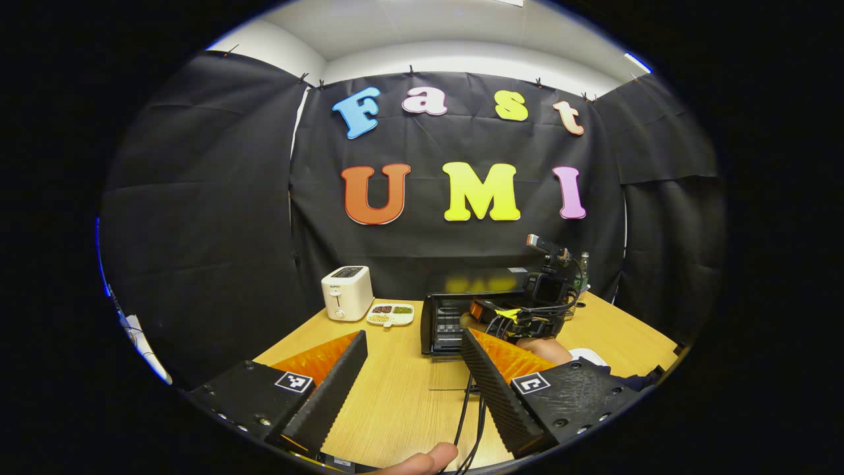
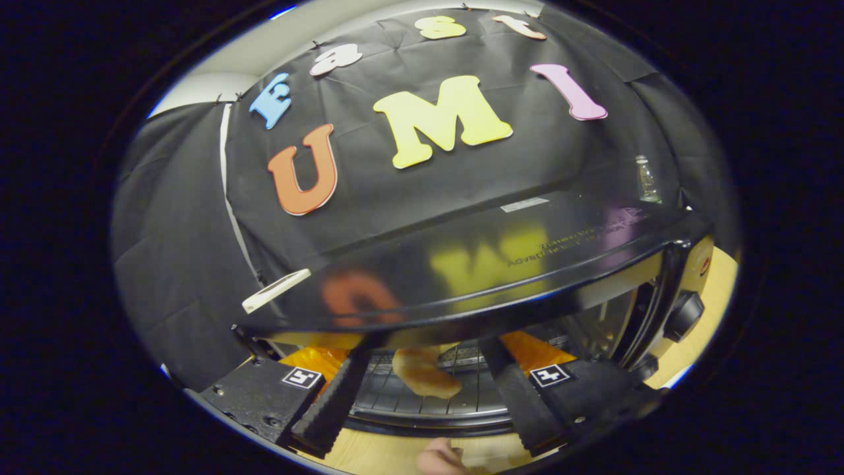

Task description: Open the electric oven with the left hand, put the food in, and close the electric oven.

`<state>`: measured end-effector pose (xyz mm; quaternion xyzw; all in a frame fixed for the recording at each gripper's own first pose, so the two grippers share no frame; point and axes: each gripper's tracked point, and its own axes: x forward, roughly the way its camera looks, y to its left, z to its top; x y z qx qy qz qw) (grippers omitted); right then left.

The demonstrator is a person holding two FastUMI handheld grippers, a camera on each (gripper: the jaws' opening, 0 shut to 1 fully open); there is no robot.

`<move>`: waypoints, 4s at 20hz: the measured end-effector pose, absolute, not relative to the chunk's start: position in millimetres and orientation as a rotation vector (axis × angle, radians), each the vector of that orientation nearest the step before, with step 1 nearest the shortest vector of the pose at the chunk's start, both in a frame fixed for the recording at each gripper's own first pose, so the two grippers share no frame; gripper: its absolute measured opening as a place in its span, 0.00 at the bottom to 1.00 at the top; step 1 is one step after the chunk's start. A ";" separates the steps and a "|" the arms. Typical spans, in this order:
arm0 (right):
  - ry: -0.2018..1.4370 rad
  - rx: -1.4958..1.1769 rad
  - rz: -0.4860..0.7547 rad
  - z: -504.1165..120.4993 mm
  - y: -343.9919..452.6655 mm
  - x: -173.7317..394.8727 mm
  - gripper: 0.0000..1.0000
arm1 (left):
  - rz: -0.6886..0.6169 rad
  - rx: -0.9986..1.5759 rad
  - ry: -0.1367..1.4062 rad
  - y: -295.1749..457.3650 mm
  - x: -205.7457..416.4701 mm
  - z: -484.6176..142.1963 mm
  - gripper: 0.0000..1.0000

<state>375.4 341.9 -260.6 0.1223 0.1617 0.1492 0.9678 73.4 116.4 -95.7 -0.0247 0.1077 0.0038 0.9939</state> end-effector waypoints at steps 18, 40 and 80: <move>0.182 0.315 0.410 -129.4 197.8 178.8 0.94 | -0.075 -0.103 0.334 51.9 117.9 -169.5 0.94; 0.039 -0.028 0.133 -65.4 42.7 66.1 0.96 | -0.186 -0.020 0.760 -45.4 119.1 -320.5 0.94; 0.028 -0.002 0.147 -62.6 43.4 63.0 0.96 | -0.112 -0.027 0.510 -38.8 181.8 -227.7 0.94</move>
